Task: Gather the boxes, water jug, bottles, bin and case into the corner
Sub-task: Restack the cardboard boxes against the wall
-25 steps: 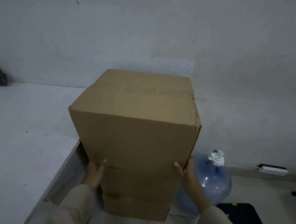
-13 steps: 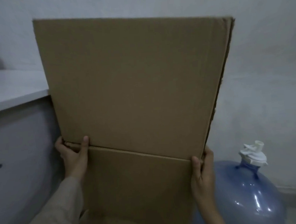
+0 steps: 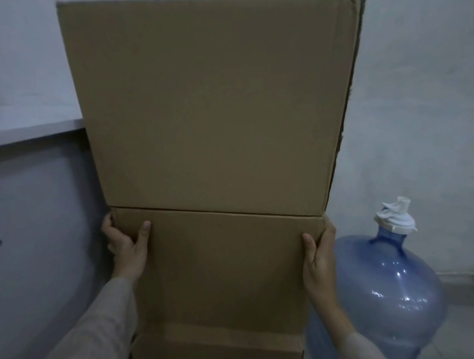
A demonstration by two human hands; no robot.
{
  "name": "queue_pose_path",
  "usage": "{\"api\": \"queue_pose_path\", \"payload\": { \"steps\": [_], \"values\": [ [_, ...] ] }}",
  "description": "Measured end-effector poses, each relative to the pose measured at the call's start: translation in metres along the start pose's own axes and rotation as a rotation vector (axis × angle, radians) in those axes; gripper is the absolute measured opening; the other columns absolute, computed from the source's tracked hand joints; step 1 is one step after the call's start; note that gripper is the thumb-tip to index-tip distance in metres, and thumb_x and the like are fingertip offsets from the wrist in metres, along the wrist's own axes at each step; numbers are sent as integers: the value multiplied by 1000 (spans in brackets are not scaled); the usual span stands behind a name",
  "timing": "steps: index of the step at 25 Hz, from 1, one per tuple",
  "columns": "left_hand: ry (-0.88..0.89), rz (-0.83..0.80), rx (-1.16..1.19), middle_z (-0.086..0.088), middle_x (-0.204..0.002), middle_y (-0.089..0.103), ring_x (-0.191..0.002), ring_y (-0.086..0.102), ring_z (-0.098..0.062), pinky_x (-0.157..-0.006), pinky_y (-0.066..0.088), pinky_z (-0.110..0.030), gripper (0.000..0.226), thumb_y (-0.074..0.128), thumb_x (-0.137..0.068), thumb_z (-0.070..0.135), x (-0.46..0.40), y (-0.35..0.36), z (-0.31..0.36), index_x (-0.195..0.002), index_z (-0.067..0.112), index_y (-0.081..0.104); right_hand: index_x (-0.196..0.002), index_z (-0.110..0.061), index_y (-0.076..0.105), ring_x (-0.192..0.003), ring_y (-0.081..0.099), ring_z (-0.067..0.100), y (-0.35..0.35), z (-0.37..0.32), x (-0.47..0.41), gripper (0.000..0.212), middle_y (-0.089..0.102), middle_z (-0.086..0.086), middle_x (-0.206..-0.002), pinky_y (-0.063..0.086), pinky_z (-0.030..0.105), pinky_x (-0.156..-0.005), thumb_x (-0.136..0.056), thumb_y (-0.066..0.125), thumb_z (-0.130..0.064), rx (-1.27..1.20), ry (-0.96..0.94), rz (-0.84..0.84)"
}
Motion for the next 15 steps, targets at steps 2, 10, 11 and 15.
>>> {"api": "queue_pose_path", "payload": {
  "steps": [2, 10, 11, 15],
  "values": [
    [-66, -49, -77, -10, -154, 12, -141, 13, -31, -114, 13, -40, 83, 56, -87, 36, 19, 3, -29, -145, 22, -2, -136, -30, 24, -106, 40, -27, 2, 33, 25, 49, 42, -23, -120, 33, 6, -99, -90, 41, -39, 74, 56, -32],
    [-280, -198, -270, -12, -156, -17, -145, -13, -25, -117, -3, -40, 109, 53, -70, 61, 135, 38, -145, -144, 20, -14, -125, -48, 7, -113, 29, -29, 13, 139, 145, 81, 23, -33, -129, 26, -1, -97, -72, 68, -50, 125, 361, -397],
    [-266, -223, -224, -9, -155, -20, -143, -20, -22, -116, -7, -41, 111, 54, -65, 59, 150, 50, -147, -144, 21, -14, -126, -47, 4, -111, 27, -31, 14, 145, 146, 83, 18, -35, -129, 24, -7, -92, -77, 70, -34, 123, 359, -442],
    [-186, -219, -233, 1, -152, -25, -136, -28, -12, -111, -14, -32, 141, 60, -41, 82, 182, 73, -152, -145, 18, -10, -121, -52, 9, -119, 29, -20, 14, 169, 141, 83, 26, -28, -131, 30, -4, -93, -78, 69, -16, 114, 391, -532]
  ]
}}
Point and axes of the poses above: each hand's wrist, its own x-axis away from the middle knuckle, its own y-axis out of the palm, z = x × y, the point moved 9 cm from there along -x, towards the middle knuckle
